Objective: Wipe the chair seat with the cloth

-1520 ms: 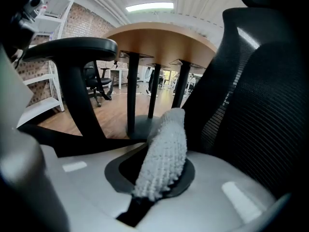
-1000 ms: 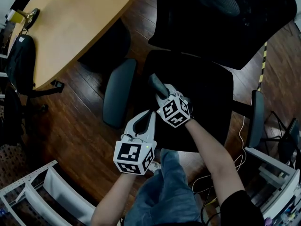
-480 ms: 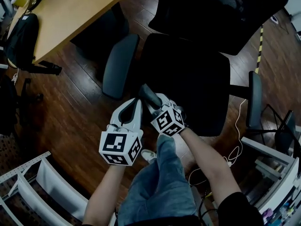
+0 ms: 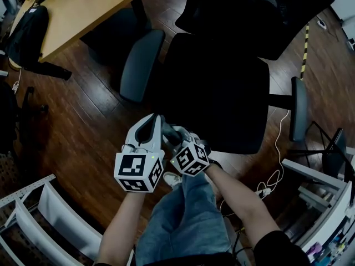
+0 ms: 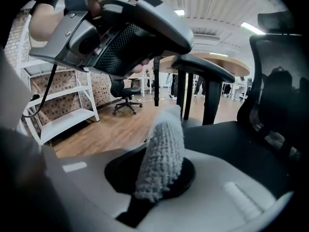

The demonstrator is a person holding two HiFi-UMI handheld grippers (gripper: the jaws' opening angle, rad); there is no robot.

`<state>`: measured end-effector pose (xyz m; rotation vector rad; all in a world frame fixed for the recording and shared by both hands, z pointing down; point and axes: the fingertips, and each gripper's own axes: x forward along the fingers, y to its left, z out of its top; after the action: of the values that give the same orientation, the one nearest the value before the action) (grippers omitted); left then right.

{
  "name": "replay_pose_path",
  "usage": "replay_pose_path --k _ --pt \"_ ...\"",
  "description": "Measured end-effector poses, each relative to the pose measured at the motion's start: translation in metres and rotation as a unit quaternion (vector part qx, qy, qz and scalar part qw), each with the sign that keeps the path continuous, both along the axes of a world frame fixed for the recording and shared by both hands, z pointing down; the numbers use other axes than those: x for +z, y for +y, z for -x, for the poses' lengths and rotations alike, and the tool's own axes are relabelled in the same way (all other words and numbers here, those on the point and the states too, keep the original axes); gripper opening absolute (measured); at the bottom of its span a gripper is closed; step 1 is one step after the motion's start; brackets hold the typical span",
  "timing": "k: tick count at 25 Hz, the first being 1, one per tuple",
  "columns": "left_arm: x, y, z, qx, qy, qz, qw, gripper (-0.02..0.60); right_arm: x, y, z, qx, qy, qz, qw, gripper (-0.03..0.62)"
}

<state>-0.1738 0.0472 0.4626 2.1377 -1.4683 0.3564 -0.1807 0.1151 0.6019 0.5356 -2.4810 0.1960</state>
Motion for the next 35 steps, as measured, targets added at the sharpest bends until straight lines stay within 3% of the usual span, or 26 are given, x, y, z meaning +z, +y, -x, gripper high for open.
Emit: replay_pose_path --k 8,13,19,24,35 --pt "-0.006 -0.004 -0.003 -0.012 0.006 -0.005 0.9999 0.005 -0.02 -0.018 -0.01 0.02 -0.019 -0.005 1.0 0.009" --pt "-0.021 -0.029 -0.024 -0.001 0.022 -0.02 0.9996 0.005 -0.059 -0.096 -0.045 0.076 -0.045 -0.052 0.995 0.009" --pt "-0.017 -0.058 -0.064 0.03 0.017 -0.01 0.9993 0.005 -0.082 -0.203 -0.097 0.123 -0.031 -0.089 0.988 0.009" --pt "-0.005 -0.084 -0.078 0.032 0.024 0.007 0.9992 0.005 -0.057 -0.272 -0.129 0.138 0.028 -0.107 0.984 0.009" --pt "0.024 -0.128 -0.087 0.029 0.019 0.037 0.9987 0.005 0.017 -0.367 -0.168 0.171 0.078 -0.051 0.981 0.009"
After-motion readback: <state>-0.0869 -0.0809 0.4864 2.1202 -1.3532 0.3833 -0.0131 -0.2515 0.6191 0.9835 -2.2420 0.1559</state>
